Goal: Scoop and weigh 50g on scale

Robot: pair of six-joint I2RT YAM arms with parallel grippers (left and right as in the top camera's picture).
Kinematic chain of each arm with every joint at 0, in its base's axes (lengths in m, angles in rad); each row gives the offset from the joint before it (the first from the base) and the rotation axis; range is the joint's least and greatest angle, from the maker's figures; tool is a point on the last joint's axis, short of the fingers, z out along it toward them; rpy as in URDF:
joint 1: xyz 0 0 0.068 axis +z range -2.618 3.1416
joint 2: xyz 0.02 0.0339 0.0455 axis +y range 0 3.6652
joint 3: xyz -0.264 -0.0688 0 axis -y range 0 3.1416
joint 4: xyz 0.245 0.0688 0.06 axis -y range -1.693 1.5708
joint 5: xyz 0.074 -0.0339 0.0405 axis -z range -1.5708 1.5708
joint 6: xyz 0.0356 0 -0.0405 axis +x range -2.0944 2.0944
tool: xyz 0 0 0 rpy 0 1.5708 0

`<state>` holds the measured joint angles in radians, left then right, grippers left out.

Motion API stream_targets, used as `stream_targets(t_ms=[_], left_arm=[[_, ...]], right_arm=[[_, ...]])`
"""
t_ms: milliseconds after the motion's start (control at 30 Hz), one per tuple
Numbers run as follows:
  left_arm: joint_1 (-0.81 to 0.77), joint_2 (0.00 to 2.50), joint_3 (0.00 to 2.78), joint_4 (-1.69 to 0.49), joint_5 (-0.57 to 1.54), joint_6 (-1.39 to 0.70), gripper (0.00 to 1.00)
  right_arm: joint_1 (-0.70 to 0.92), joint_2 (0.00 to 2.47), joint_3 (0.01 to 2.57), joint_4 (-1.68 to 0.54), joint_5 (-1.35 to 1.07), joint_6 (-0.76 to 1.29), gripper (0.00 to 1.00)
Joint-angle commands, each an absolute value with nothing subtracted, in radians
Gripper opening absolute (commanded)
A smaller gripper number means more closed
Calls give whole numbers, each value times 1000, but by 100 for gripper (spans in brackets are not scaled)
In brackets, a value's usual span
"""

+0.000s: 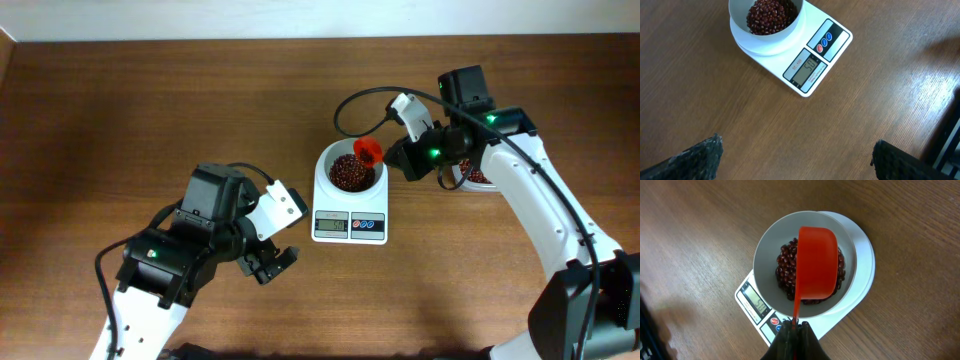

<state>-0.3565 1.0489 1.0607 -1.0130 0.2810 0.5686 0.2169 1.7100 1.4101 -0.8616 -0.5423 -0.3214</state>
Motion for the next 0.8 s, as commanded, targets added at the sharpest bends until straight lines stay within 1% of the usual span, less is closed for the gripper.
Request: stream_targets(t_ms=[0,133,233,333,467,533,667,767], left_arm=[[-350,1045,1077,-1012,292,585,99],[-349,1045,1077,-1012,292,585,99],[-350,1045,1077,-1012,292,585,99],[-349,1045,1077,-1012,292,585,99],[-350,1045,1077,-1012,292,585,99],[-349,1045,1077,-1012,292,585,99],[-349,1045,1077,-1012,292,585,99],[-349,1045,1077,-1012,292,585,99]], right_arm=[[225,1690,1426,-859,-549,-321,4],[225,1690,1426,-859,-591,-310,4],[221,1690,1426,-860,-603,-123,4],[221,1690,1426,-859,-724,-42,4],[214,1690,1426,-859,-797,20,4],[174,1690,1426,-860,-858,20,4],[55,1690,1426,-885,-861,15,4],[-63,1690,1426,-904,-861,-12,4]])
